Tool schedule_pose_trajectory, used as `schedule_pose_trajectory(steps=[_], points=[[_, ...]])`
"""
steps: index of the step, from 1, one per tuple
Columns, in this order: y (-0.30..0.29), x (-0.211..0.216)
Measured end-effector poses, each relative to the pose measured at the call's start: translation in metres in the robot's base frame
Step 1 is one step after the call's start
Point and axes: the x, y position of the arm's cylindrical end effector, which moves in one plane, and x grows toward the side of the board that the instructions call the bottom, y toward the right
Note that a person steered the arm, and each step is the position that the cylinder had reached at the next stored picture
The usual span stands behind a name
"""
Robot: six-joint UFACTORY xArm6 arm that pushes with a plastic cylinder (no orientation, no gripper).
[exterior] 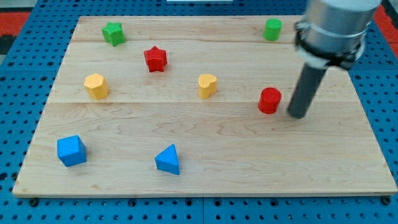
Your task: Push the red circle downwards
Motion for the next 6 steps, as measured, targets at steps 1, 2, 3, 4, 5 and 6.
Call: schedule_pose_trajectory(steps=[1,2,3,4,5,6], points=[[-0.035,-0.058],[-0.049,-0.006],[-0.056,0.024],[-0.068,0.004],[-0.088,0.003],[-0.120,0.004]])
